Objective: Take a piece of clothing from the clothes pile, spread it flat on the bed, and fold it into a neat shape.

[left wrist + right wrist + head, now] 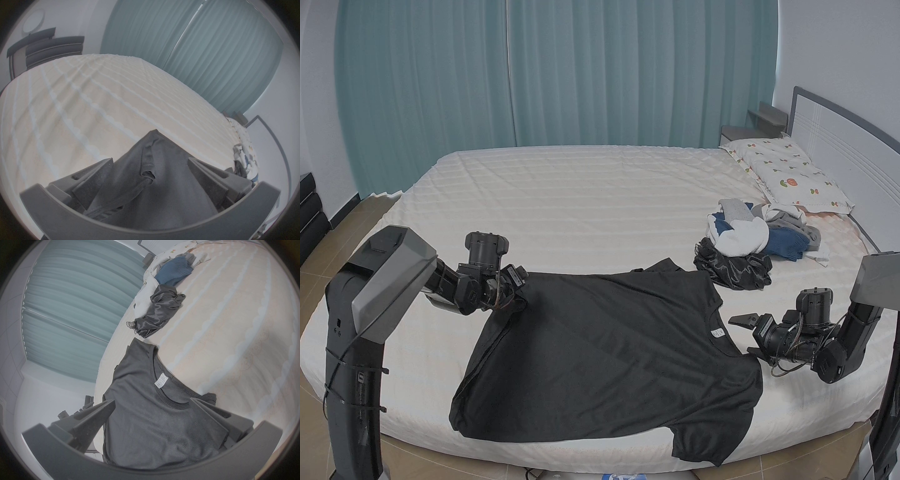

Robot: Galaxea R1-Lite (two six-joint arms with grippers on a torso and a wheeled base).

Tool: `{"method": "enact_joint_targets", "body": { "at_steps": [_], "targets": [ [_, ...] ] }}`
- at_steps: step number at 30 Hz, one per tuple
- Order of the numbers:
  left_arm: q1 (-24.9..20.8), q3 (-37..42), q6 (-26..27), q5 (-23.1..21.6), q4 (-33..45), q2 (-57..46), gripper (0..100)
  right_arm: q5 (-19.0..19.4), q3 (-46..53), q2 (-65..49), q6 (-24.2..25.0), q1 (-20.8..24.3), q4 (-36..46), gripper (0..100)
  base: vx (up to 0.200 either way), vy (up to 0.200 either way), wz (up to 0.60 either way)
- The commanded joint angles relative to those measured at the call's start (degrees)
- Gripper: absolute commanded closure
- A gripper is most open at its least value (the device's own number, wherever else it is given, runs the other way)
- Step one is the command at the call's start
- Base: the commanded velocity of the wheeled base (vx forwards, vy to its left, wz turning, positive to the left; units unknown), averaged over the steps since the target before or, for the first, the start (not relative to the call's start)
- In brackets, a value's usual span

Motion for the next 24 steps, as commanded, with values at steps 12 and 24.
{"method": "enact_joint_targets", "body": {
  "at_steps": [12, 24],
  "targets": [
    [-1.8, -10.1, 3.5, 4.9, 2.3, 9.3, 0, 0.0, 0.4, 0.4, -0.8, 0.0, -0.2, 0, 0.0, 0.0, 0.0],
    [0.8, -11.4, 6.8, 8.5, 2.2, 10.1, 100, 0.0, 0.4, 0.5, -0.8, -0.1, -0.2, 0, 0.0, 0.0, 0.0]
  ]
}}
